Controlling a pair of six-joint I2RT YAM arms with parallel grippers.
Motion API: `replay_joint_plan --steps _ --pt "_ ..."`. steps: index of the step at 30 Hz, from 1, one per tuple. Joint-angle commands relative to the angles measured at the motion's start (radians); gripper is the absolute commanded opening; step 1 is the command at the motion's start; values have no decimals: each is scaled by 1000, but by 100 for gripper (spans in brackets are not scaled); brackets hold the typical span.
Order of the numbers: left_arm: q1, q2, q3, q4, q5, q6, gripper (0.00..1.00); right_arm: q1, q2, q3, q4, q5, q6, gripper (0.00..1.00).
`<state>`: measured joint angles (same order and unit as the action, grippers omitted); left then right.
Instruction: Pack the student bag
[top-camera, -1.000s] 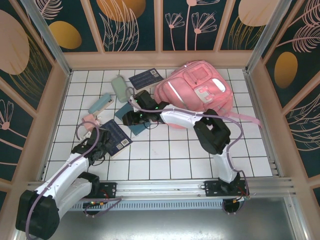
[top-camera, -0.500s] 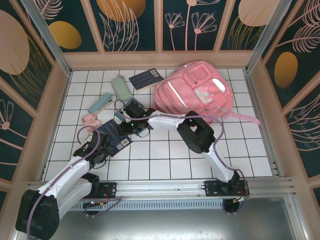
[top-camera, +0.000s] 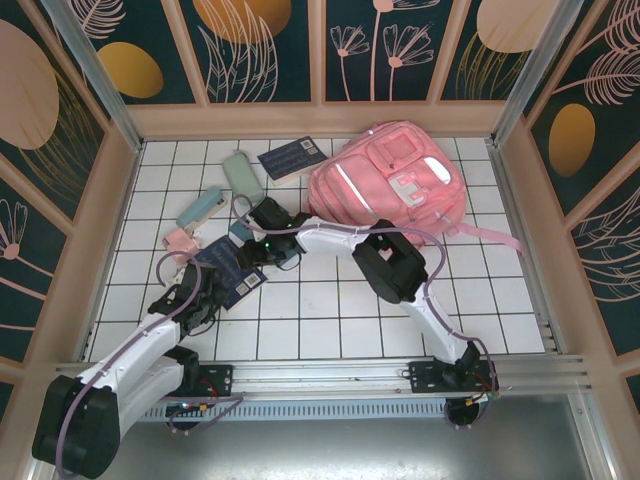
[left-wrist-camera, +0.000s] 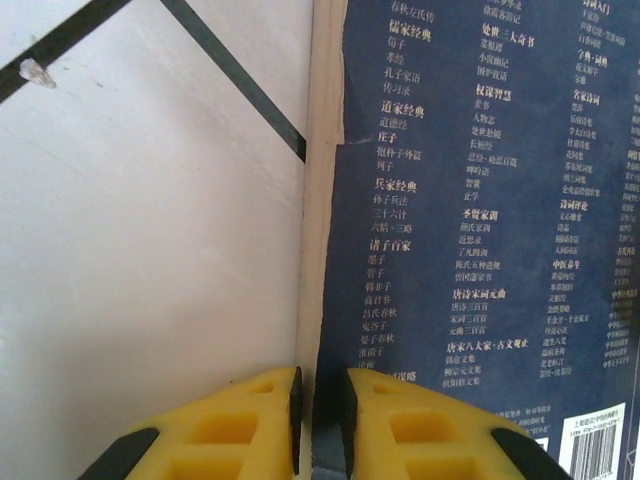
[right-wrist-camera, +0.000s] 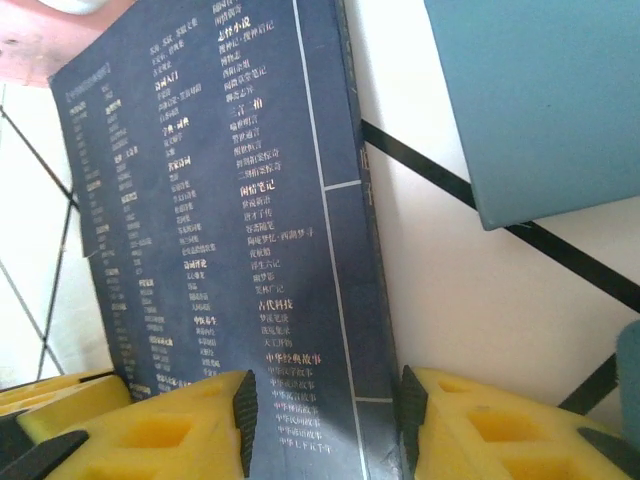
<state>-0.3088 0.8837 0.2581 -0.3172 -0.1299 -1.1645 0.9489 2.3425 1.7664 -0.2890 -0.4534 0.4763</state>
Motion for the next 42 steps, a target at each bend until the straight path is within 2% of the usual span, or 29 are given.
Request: replay_joint_plan --steps 1,8,11,16,17,22,23,26,28,33,35,39,42 --pt "-1 7 -56 39 108 0 18 33 33 -20 100 -288 -10 43" --pt "-1 -23 -67 51 116 -2 14 2 -45 -66 284 -525 69 35" --pt "-2 -44 -68 40 116 -3 14 -5 -69 -78 319 -546 93 34" --pt "-1 -90 -68 20 109 -9 14 -5 -39 -27 193 -482 34 34" --pt "-2 -95 -68 17 108 -9 14 -7 -35 -27 181 -469 30 31" --pt "-1 -136 -32 -26 95 7 17 -38 -74 -87 213 -400 61 2" --pt "-1 -145 -14 -37 90 11 18 -47 -91 -100 222 -387 64 0" --pt "-1 -176 49 -50 84 36 29 -81 -147 -138 247 -345 78 0" --pt "0 -183 101 -33 91 56 43 -111 -194 -166 261 -321 90 0" --pt "-1 -120 225 81 150 105 58 -179 -294 -234 290 -281 117 0" --pt "-1 -68 270 145 199 116 62 -206 -334 -259 310 -280 134 0" --pt "0 43 340 290 291 114 77 -267 -413 -339 413 -307 214 0" --pt "2 115 376 407 368 109 79 -308 -466 -402 522 -349 293 0"
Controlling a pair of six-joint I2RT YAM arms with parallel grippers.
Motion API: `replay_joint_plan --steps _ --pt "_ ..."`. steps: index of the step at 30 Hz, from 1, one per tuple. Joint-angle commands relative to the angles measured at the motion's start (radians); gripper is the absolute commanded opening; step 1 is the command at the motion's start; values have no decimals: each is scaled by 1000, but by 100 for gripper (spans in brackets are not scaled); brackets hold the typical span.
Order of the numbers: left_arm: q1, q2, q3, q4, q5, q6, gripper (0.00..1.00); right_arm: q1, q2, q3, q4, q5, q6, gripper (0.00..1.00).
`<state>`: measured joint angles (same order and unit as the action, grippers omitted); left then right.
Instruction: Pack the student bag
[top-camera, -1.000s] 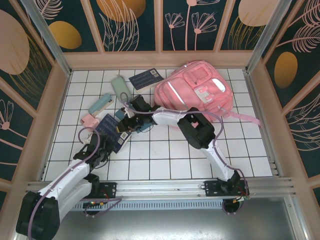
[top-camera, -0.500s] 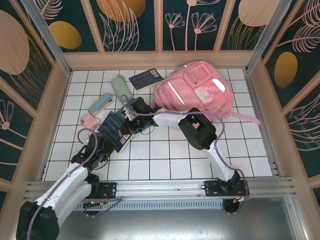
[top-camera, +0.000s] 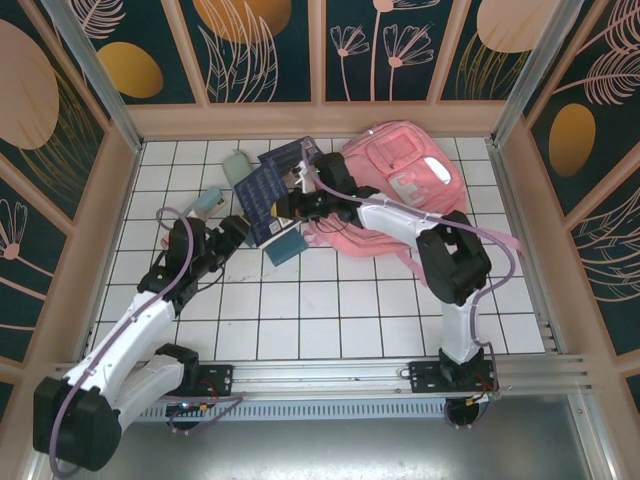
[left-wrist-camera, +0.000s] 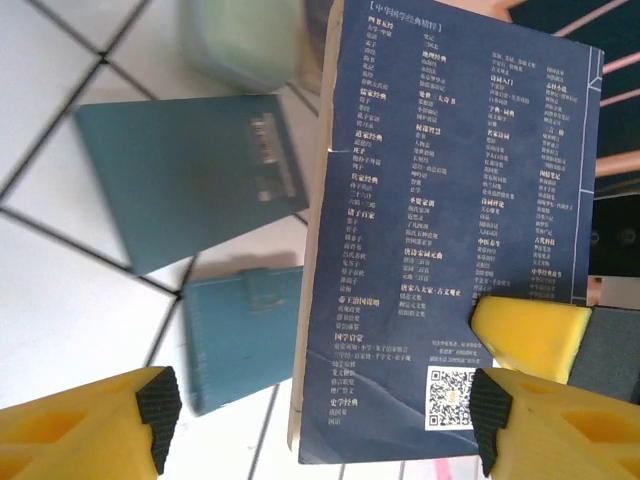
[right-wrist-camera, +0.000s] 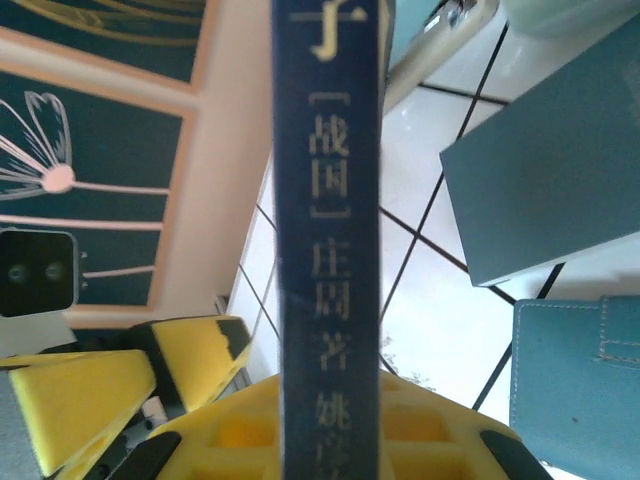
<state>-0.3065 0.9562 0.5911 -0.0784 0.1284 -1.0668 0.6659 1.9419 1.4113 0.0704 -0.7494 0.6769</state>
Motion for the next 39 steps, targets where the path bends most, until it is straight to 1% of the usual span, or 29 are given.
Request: replay_joint_plan --steps 1,5,7,12,17,19,23,24,27,28,29,30,31,32,33,34,35,39 --pt "1 67 52 207 137 5 79 -37 -81 -67 205 -72 121 0" --pt "6 160 86 348 247 -30 79 -75 -124 -139 403 -142 257 0" --pt "12 199 103 391 281 -45 78 -92 -141 -175 511 -169 332 0" --pt "26 274 110 518 354 -117 76 -113 -157 -232 713 -215 473 0" --pt "32 338 117 665 423 -191 72 -113 -147 -242 837 -250 562 0" --pt "34 357 131 684 443 -198 69 -114 -146 -241 847 -258 569 0" --pt "48 368 126 759 459 -233 52 -112 -142 -240 850 -282 569 0" --pt "53 366 127 762 459 -232 45 -113 -140 -239 848 -289 566 0" --pt "63 356 124 757 456 -224 16 -113 -145 -234 778 -294 518 0" --pt "65 351 124 750 454 -218 7 -114 -147 -226 714 -291 477 5" --pt "66 348 125 740 453 -212 1 -114 -151 -215 641 -286 430 13" --pt "66 343 128 724 452 -203 0 -114 -160 -201 540 -266 360 22" --pt "67 340 132 709 451 -194 0 -113 -170 -184 435 -237 286 28" --pt "67 335 135 692 446 -182 0 -145 -179 -167 344 -205 219 31" --pt "68 328 136 670 442 -169 0 -152 -187 -136 205 -154 121 34" --pt "67 324 140 656 437 -161 0 -157 -190 -116 118 -112 66 35" --pt "67 318 139 637 431 -149 0 -161 -195 -84 -3 -32 -21 37" --pt "68 297 144 577 415 -107 0 -180 -199 -30 -248 227 -210 38"
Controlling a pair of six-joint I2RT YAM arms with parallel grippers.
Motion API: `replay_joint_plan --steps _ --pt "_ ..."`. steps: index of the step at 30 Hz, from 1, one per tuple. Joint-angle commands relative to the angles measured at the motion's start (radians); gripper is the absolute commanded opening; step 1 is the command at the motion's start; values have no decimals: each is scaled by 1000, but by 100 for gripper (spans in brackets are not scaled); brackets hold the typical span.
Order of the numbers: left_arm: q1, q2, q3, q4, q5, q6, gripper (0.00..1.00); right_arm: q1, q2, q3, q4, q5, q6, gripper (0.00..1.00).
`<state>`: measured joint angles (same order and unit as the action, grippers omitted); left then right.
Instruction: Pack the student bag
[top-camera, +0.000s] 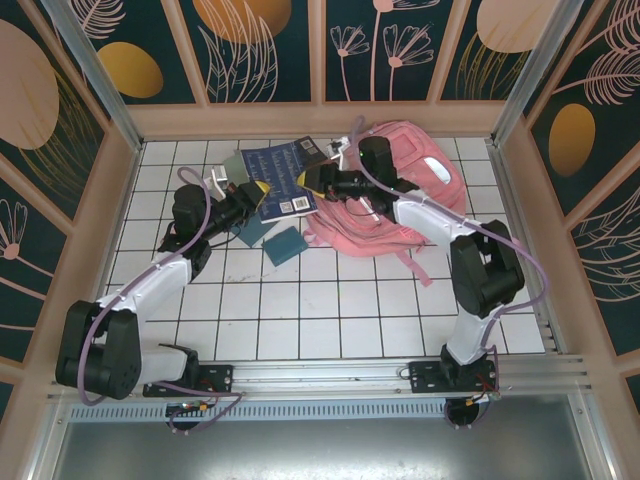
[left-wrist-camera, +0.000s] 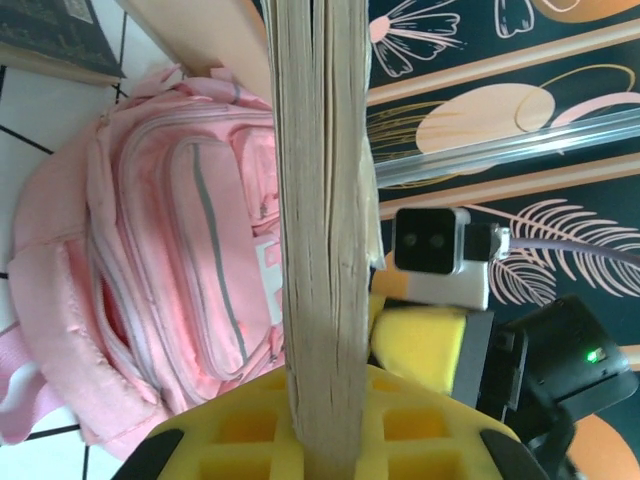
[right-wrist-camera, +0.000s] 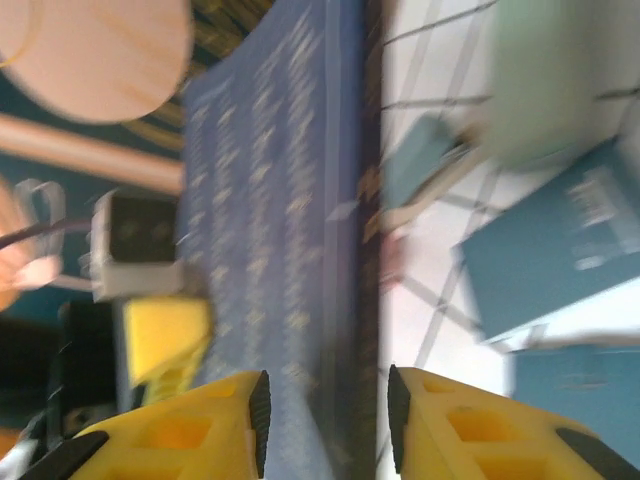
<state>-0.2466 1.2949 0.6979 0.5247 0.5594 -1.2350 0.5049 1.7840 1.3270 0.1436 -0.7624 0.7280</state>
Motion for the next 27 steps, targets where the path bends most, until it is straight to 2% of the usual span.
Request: replay_joint_plan --steps 1,4,11,17,24,26,27 --pt "9 -45 37 -38 -18 69 0 -20 -41 57 -353 293 -291 39" --pt "8 -54 41 -77 -27 93 0 -15 -9 102 -491 510 -378 39" --pt "8 -68 33 -128 -40 127 0 35 78 153 -622 839 -547 44" --pt "8 -75 17 -146 -37 137 0 92 149 169 -630 958 -636 46" --pt "8 -95 15 -172 -36 156 0 112 223 184 -623 1093 -649 47" --pt "7 -98 15 -177 -34 162 0 112 238 183 -619 1129 -654 43" --pt "9 -98 15 -180 -32 163 0 110 243 182 -618 1138 -657 32"
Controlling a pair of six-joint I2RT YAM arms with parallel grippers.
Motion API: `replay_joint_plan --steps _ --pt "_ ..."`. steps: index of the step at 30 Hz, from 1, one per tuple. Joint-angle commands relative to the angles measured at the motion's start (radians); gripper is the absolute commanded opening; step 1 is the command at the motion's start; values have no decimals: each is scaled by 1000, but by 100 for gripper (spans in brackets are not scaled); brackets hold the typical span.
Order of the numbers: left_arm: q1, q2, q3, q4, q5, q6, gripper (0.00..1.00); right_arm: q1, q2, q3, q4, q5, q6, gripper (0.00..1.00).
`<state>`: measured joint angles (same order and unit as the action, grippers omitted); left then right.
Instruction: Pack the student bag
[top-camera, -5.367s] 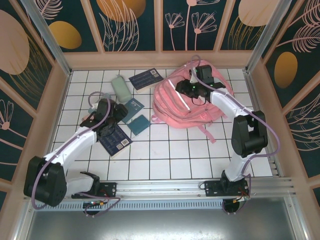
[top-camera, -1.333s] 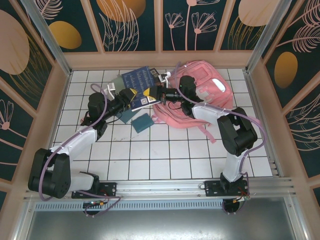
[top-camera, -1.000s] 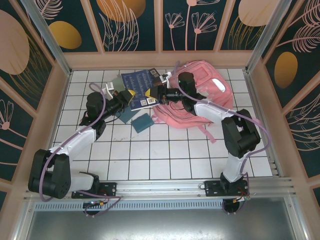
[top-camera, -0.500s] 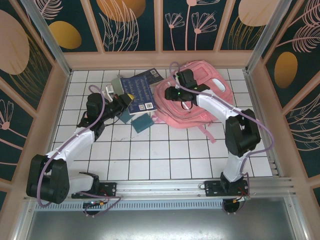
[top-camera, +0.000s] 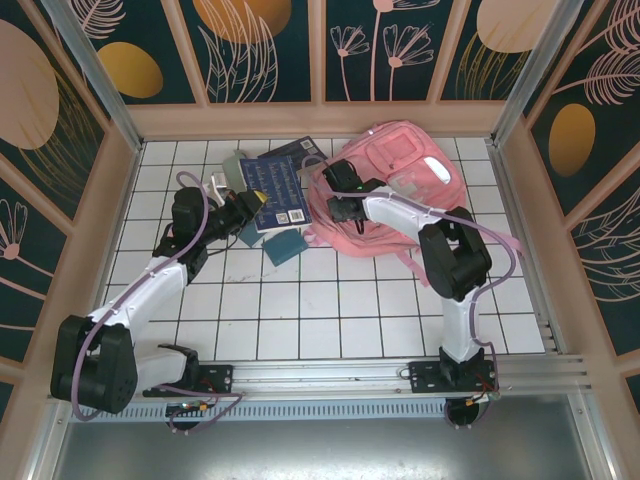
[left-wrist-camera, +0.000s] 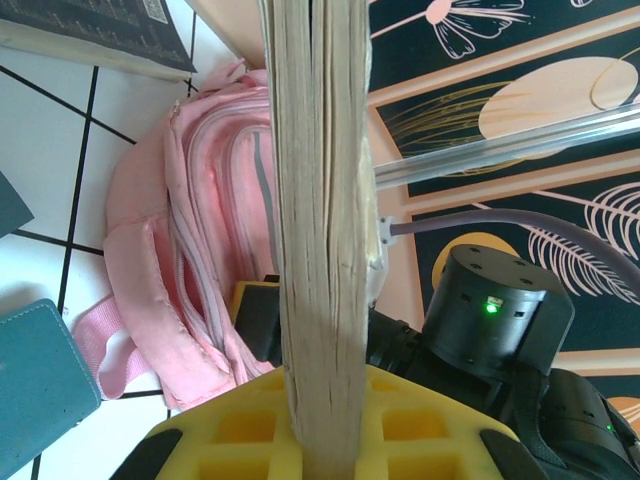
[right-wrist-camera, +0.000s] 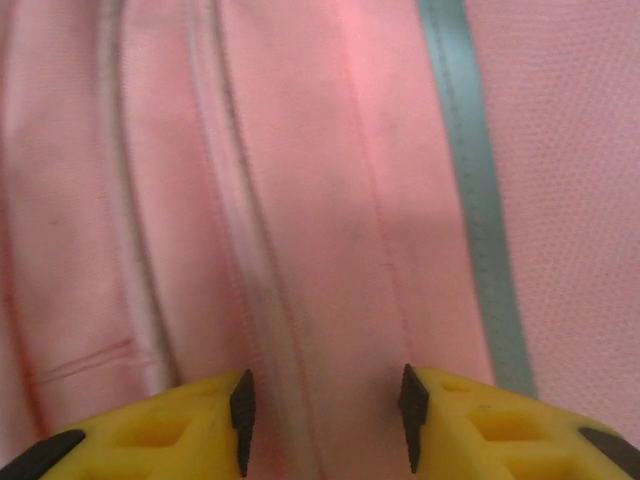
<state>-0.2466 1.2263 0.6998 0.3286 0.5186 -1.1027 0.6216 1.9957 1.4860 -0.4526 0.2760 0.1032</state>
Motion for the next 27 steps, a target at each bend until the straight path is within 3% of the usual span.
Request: replay_joint_plan --steps 1,3,14,19,27 --pt "9 -30 13 17 9 31 0 -8 34 21 -19 103 -37 22" --pt "9 -28 12 18 9 33 0 -7 32 19 -15 103 -36 0" --pt "9 56 44 43 9 38 0 -43 -126 147 -59 1 18 0" --pt "8 125 68 90 18 26 0 -106 -157 266 -122 -152 66 0" --pt "-22 277 140 229 37 -35 0 -218 -177 397 -154 -508 208 0"
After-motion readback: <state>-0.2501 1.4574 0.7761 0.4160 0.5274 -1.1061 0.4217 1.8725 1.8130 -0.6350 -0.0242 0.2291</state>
